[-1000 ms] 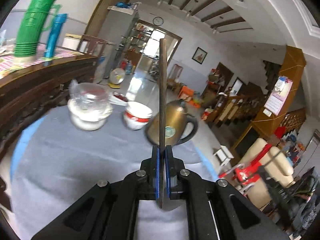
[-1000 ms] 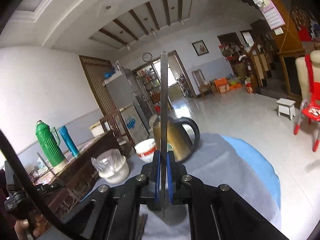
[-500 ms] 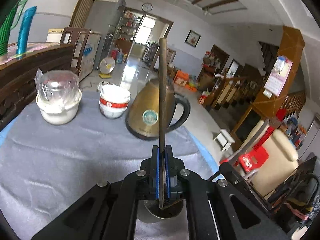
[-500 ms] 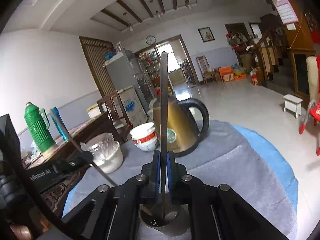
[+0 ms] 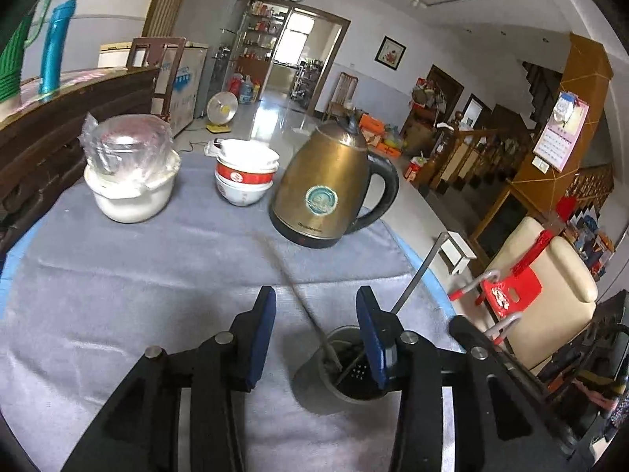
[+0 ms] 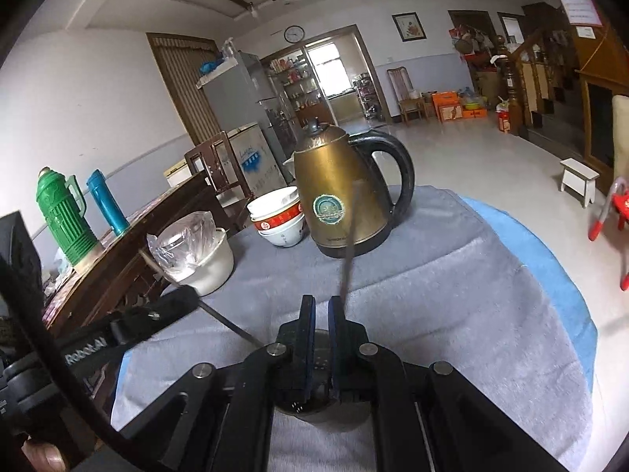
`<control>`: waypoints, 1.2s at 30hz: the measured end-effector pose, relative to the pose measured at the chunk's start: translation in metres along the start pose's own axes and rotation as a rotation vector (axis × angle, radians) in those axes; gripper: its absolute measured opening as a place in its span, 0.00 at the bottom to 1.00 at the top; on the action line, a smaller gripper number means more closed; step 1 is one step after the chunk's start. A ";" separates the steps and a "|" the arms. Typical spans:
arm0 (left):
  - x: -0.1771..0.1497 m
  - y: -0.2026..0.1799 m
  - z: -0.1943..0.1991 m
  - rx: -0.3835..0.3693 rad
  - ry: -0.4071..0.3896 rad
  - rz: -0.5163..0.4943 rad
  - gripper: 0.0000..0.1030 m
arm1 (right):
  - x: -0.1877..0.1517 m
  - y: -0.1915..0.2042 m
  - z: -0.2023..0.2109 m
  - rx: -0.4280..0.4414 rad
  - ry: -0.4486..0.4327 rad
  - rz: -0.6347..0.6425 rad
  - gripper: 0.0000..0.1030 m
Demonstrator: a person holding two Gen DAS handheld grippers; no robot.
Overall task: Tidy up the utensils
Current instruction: 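Open both tools to drop the chopsticks into the holder cup, then grasp another chopstick with the right tool while the left tool grasps one too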
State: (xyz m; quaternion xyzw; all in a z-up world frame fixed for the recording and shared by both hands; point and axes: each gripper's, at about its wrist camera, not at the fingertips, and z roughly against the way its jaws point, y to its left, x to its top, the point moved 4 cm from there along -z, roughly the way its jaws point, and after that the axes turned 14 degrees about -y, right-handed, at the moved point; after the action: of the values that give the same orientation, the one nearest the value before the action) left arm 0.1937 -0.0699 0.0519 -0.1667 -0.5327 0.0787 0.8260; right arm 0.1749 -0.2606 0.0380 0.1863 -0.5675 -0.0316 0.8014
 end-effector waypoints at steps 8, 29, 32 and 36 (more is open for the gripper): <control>-0.010 0.075 0.084 0.101 -0.055 0.043 0.70 | -0.019 -0.003 0.059 -0.002 0.034 -0.037 0.19; -0.136 0.175 0.127 0.262 0.227 0.126 0.70 | -0.177 0.062 -0.025 0.117 0.684 -0.105 0.37; -0.138 0.177 0.127 0.255 0.236 0.131 0.70 | -0.182 0.065 -0.042 0.091 0.718 -0.091 0.28; -0.138 0.178 0.125 0.251 0.243 0.134 0.70 | -0.191 0.064 -0.054 0.069 0.773 -0.087 0.18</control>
State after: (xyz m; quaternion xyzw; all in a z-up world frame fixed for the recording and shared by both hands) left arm 0.0305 0.0773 -0.0824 -0.1056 -0.4025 0.1788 0.8915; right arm 0.1470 -0.1370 -0.1273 0.2351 -0.2158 0.0258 0.9474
